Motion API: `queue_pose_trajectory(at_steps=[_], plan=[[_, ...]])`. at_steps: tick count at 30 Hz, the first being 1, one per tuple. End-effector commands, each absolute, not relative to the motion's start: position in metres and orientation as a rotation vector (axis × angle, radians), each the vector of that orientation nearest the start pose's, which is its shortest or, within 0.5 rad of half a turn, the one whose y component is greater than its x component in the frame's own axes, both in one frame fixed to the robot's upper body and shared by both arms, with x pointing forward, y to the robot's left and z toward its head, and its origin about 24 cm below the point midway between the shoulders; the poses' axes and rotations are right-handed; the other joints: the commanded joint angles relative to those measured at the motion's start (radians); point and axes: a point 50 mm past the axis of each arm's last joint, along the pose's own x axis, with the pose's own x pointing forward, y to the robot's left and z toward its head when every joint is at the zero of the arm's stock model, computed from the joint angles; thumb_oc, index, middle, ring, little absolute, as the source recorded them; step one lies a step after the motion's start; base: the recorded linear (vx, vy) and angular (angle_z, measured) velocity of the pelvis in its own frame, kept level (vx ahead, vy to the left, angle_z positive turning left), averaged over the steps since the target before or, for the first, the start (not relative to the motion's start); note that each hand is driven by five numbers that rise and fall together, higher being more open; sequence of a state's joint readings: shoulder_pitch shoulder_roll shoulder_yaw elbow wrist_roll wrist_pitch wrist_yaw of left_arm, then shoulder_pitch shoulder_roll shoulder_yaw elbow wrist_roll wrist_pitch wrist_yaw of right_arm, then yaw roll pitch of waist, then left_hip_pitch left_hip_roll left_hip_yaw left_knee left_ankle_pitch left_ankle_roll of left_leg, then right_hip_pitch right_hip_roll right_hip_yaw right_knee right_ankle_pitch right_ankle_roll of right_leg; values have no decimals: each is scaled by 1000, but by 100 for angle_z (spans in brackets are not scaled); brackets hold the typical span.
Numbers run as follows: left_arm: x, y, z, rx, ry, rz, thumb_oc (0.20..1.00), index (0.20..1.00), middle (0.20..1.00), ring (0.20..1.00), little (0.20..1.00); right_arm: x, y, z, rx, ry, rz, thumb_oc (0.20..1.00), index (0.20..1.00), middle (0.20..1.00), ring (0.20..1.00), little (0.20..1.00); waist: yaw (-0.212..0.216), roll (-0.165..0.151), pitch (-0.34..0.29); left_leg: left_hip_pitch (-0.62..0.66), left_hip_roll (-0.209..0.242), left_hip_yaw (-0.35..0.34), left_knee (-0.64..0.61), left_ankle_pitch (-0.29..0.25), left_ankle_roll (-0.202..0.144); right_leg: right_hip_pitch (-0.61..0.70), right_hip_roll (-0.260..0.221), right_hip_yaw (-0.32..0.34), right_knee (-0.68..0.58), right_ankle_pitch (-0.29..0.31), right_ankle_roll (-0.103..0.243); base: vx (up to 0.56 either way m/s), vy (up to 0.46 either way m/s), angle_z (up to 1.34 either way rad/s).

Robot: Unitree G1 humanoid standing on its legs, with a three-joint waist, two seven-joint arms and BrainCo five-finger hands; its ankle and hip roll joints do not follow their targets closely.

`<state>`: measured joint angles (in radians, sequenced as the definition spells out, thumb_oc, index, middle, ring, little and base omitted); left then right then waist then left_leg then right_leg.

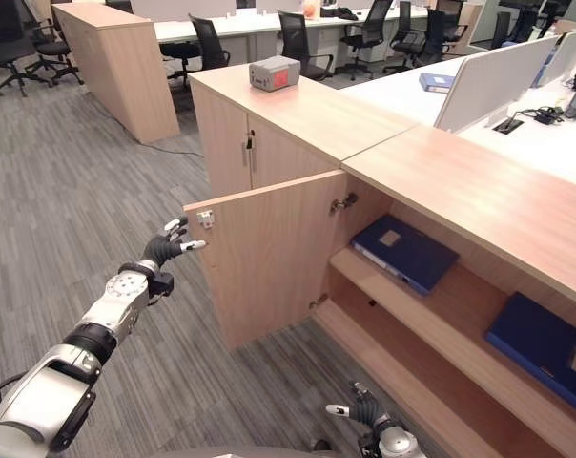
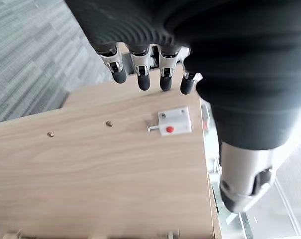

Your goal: Put the empty folder in the office cabinet

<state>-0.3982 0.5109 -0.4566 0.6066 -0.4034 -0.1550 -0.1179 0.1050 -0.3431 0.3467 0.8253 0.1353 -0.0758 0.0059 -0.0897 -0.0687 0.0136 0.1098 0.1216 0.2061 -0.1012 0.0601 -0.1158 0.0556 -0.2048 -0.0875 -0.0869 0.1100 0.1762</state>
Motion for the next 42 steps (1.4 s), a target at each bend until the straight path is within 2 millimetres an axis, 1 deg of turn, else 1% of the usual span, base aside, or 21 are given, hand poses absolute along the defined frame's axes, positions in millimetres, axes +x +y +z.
queue_pose_trajectory(at_steps=[1, 2, 6, 8, 12, 18, 22, 27, 29, 30, 32, 33, 34, 36, 37, 38, 39, 40, 41, 42], plan=[[311, 143, 33, 225, 95, -562, 1000, 1000, 1000, 1000, 1000, 156, -211, -122, -312, 811, 159, 1000, 1000, 1000, 1000, 1000, -3, 11, 49, 41, -52, -18, 14, -138, 49, -18, -48, -60, 91, -49, 80, -29, 24, 9], [311, 143, 33, 225, 96, -562, 1000, 1000, 1000, 1000, 1000, 156, -211, -123, -312, 812, 160, 1000, 1000, 1000, 1000, 1000, -3, 11, 48, 41, -52, -18, 14, -138, 49, -18, -48, -60, 91, -49, 80, -26, 24, 5], [296, 154, 34, 184, 99, -596, 1000, 1000, 1000, 1000, 1000, 154, -211, -123, -310, 815, 166, 1000, 1000, 1000, 1000, 1000, 14, 13, 47, 36, -57, -30, 14, -136, 52, -14, -54, -71, 98, -50, 80, -24, 15, 5], [290, 158, 38, 163, 90, -620, 1000, 1000, 1000, 1000, 1000, 155, -209, -122, -305, 808, 172, 1000, 1000, 1000, 1000, 1000, 22, 15, 47, 32, -61, -36, 14, -134, 54, -13, -58, -76, 104, -52, 80, -23, 14, 5], [282, 164, 46, 179, 74, -672, 1000, 1000, 1000, 1000, 1000, 156, -207, -122, -301, 808, 183, 1000, 1000, 1000, 1000, 1000, 33, 19, 45, 29, -67, -44, 14, -134, 56, -13, -66, -85, 115, -51, 80, -18, 19, 8], [274, 171, 53, 169, 54, -681, 1000, 1000, 1000, 1000, 1000, 159, -206, -121, -301, 798, 180, 1000, 1000, 1000, 1000, 1000, 38, 24, 45, 28, -72, -44, 14, -133, 58, -15, -74, -86, 115, -46, 81, -16, 8, 5], [272, 169, 52, 182, 48, -686, 1000, 1000, 1000, 1000, 1000, 159, -207, -122, -294, 803, 168, 1000, 1000, 1000, 1000, 1000, 33, 27, 49, 23, -78, -34, 14, -134, 61, -30, -80, -72, 113, -31, 85, -32, 9, -3], [274, 176, 42, 174, 66, -593, 1000, 1000, 1000, 1000, 1000, 150, -211, -126, -289, 842, 148, 1000, 1000, 1000, 1000, 1000, 28, 29, 50, 27, -84, -26, 14, -137, 65, -37, -80, -57, 112, -32, 84, -9, 7, -10], [278, 184, 37, 166, 77, -508, 1000, 1000, 1000, 1000, 1000, 143, -213, -130, -286, 870, 135, 1000, 1000, 1000, 1000, 1000, 26, 28, 51, 30, -84, -25, 14, -138, 66, -38, -80, -57, 116, -33, 83, 6, 1, -2], [282, 191, 32, 145, 86, -418, 1000, 1000, 1000, 1000, 1000, 139, -215, -132, -285, 889, 123, 1000, 1000, 1000, 1000, 1000, 24, 28, 53, 33, -83, -23, 14, -139, 67, -39, -80, -55, 116, -30, 83, 19, 6, -3], [286, 197, 30, 120, 85, -340, 1000, 1000, 1000, 1000, 1000, 136, -217, -134, -279, 901, 101, 1000, 1000, 1000, 1000, 1000, 24, 27, 54, 37, -84, -20, 14, -141, 70, -43, -81, -51, 120, -29, 84, 18, 15, -5], [289, 201, 28, 88, 81, -265, 1000, 1000, 1000, 1000, 1000, 134, -219, -134, -275, 908, 84, 1000, 1000, 1000, 1000, 1000, 22, 26, 58, 40, -84, -17, 14, -141, 72, -49, -81, -49, 141, -31, 84, 14, 15, -6], [290, 201, 28, 88, 80, -265, 1000, 1000, 1000, 1000, 1000, 134, -219, -134, -276, 908, 84, 1000, 1000, 1000, 1000, 1000, 23, 26, 58, 40, -84, -17, 14, -141, 72, -49, -81, -49, 142, -32, 84, 2, 16, -6], [293, 200, 29, 85, 65, -211, 1000, 1000, 1000, 1000, 1000, 134, -220, -134, -267, 904, 59, 1000, 1000, 1000, 1000, 1000, 22, 25, 68, 39, -83, -20, 14, -140, 78, -67, -75, -49, 198, -45, 83, 0, 0, 0], [293, 199, 29, 85, 64, -211, 1000, 1000, 1000, 1000, 1000, 134, -220, -134, -268, 904, 59, 1000, 1000, 1000, 1000, 1000, 23, 25, 68, 39, -83, -20, 14, -140, 78, -69, -76, -49, 201, -47, 83, -46, 25, 1], [293, 197, 29, 104, 50, -172, 1000, 1000, 1000, 1000, 1000, 138, -220, -133, -261, 892, 34, 1000, 1000, 1000, 1000, 1000, 24, 30, 89, 39, -75, -25, 14, -134, 83, -114, -65, -41, 307, -45, 86, -46, 33, 2], [291, 197, 27, 114, 54, -157, 1000, 1000, 1000, 1000, 1000, 140, -220, -132, -261, 888, 27, 1000, 1000, 1000, 1000, 1000, 26, 36, 100, 43, -65, -25, 14, -131, 85, -140, -58, -46, 364, -34, 86, -33, 42, -10], [285, 196, 18, 139, 88, -149, 1000, 1000, 1000, 1000, 1000, 145, -221, -132, -258, 882, 14, 1000, 1000, 1000, 1000, 1000, 29, 51, 116, 56, -48, -25, 14, -132, 84, -199, -47, -51, 474, -3, 86, 45, 13, -19], [278, 198, 7, 146, 132, -137, 1000, 1000, 1000, 1000, 1000, 147, -220, -131, -253, 881, 6, 1000, 1000, 1000, 1000, 1000, 33, 54, 122, 65, -43, -28, 14, -137, 82, -217, -44, -55, 496, 3, 86, 57, 0, -23], [278, 198, 7, 146, 132, -137, 1000, 1000, 1000, 1000, 1000, 147, -220, -131, -253, 881, 6, 1000, 1000, 1000, 1000, 1000, 33, 54, 121, 65, -43, -28, 14, -137, 82, -217, -45, -55, 496, 3, 86, 175, -55, -14]])
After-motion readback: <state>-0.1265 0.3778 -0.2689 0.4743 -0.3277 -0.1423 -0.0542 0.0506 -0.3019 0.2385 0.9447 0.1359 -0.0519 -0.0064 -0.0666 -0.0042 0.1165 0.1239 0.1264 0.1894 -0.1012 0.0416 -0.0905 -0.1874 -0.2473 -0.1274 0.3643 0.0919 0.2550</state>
